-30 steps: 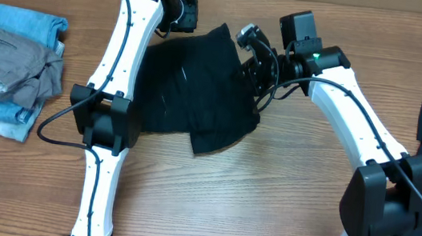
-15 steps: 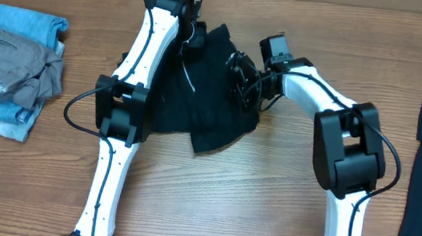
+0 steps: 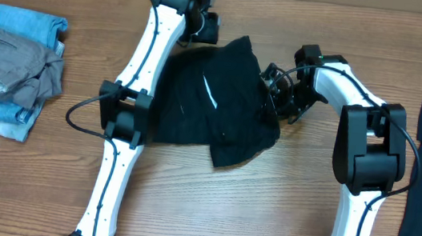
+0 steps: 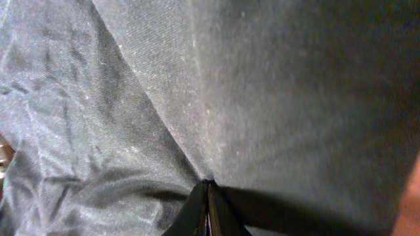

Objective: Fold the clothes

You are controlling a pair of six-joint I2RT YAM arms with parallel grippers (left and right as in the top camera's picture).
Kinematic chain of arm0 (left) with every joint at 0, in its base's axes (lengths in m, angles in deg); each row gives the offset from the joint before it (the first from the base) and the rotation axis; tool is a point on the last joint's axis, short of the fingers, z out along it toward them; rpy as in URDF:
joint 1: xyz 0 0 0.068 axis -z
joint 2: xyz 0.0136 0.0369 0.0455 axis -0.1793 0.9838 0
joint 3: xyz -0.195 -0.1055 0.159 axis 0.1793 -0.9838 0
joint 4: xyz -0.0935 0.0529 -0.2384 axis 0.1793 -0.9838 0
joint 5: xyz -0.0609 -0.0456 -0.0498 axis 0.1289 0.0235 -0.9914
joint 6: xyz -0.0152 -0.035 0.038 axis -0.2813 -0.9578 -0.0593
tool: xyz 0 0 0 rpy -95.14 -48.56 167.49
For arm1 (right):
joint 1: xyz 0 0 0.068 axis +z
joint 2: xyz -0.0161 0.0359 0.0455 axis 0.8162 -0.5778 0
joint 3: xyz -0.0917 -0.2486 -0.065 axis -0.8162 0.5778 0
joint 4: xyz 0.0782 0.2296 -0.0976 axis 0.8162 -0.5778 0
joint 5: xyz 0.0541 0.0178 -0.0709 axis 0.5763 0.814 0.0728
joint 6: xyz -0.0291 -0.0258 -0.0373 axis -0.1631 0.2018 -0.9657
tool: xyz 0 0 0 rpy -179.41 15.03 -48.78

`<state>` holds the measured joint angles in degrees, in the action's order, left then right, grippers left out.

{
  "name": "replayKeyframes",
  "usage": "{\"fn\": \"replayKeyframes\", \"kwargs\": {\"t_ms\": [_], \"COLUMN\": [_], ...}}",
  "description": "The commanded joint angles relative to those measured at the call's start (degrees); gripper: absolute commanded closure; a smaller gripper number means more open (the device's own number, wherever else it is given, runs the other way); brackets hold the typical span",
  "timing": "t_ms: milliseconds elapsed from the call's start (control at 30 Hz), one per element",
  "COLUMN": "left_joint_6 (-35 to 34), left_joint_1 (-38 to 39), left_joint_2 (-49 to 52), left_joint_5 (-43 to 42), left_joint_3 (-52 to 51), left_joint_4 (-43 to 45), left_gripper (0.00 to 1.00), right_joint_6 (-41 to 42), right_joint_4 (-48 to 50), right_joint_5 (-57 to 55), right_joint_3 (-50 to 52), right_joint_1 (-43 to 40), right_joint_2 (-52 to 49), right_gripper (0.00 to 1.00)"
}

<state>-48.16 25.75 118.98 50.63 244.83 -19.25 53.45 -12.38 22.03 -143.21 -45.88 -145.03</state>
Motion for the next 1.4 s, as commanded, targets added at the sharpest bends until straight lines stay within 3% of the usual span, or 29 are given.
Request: {"fn": "replayKeyframes", "kwargs": {"t_ms": [0, 67, 100, 200, 233, 267, 400, 433, 533, 567, 633, 800, 867, 967, 1033, 1233, 1300, 1367], "left_joint_6": [0.3, -2.7, -6.3, -9.2, -9.1, -7.7, 0.7, 0.8, 3.4, 4.4, 5.6, 8.5, 8.9, 9.1, 8.3, 3.0, 0.0, -0.3], "left_joint_1": [2.3, 1.3, -0.3, -6.4, -9.3, -11.6, -16.9, -17.0, -17.0, -17.3, -18.1, -19.5, -19.6, -19.7, -19.7, -19.1, -19.1, -19.1], "left_joint_2": [0.1, -0.1, -0.2, -0.2, -0.1, -0.1, -0.1, -0.1, -0.1, -0.1, -0.1, -0.1, -0.1, -0.1, -0.1, -0.3, -0.3, -0.6], "left_joint_5": [2.6, 9.3, 8.9, -2.9, -7.1, -9.0, -15.0, -15.0, -13.9, -13.7, -14.1, -14.1, -14.0, -13.9, -12.2, -6.3, 1.0, 1.9], "left_joint_3": [6.1, 9.7, 12.0, 17.1, 17.2, 16.9, 16.1, 15.2, 8.8, 5.7, 1.6, 0.0, -0.7, -3.0, -3.5, -3.5, -3.5, -3.5], "left_joint_4": [-3.5, -9.0, -12.0, -18.1, -20.6, -23.1, -28.0, -28.0, -28.0, -28.0, -28.0, -28.0, -28.0, -28.0, -28.0, -28.0, -28.0, -28.0], "left_gripper": [0.40, 0.37, 0.37, 0.25, 0.15, 0.11, 0.05, 0.00, 0.00, 0.00, 0.00, 0.00, 0.00, 0.00, 0.00, 0.00, 0.00, 0.00], "right_joint_6": [2.8, 5.7, 6.8, 10.6, 10.7, 10.8, 12.5, 13.8, 14.0, 13.9, 13.9, 14.0, 14.0, 13.9, 13.9, 13.9, 13.9, 13.9], "right_joint_4": [-3.6, -5.0, -4.8, -1.2, -0.8, -1.5, -2.4, -1.3, 4.3, 6.0, 10.0, 16.5, 17.5, 18.6, 19.0, 19.6, 20.1, 20.1], "right_joint_5": [-0.1, -0.4, -0.4, -0.4, -0.4, -0.4, -0.2, -0.4, -1.6, -6.0, -14.1, -24.4, -24.5, -24.5, -24.4, -24.5, -24.5, -24.4], "right_joint_3": [3.5, 3.5, 3.5, 3.4, 3.1, 2.2, -0.9, -0.9, -0.9, -0.9, -0.9, -0.9, -0.8, -0.8, -0.8, -0.5, -0.5, -0.5], "right_joint_1": [0.2, 0.7, 0.9, 1.4, 1.4, 1.4, 1.4, 1.4, 1.8, 2.7, 5.5, 9.3, 9.4, 9.4, 9.5, 9.6, 9.6, 9.6], "right_joint_2": [-2.8, -2.3, -2.1, -0.1, 2.2, 4.5, 13.7, 15.1, 16.2, 16.2, 16.1, 14.7, 13.1, 8.9, 6.8, 2.3, 1.6, 1.5], "right_gripper": [0.96, 0.96, 0.96, 0.96, 0.96, 0.96, 0.95, 0.90, 0.66, 0.56, 0.45, 0.43, 0.53, 0.81, 0.93, 0.96, 0.96, 0.96]}}
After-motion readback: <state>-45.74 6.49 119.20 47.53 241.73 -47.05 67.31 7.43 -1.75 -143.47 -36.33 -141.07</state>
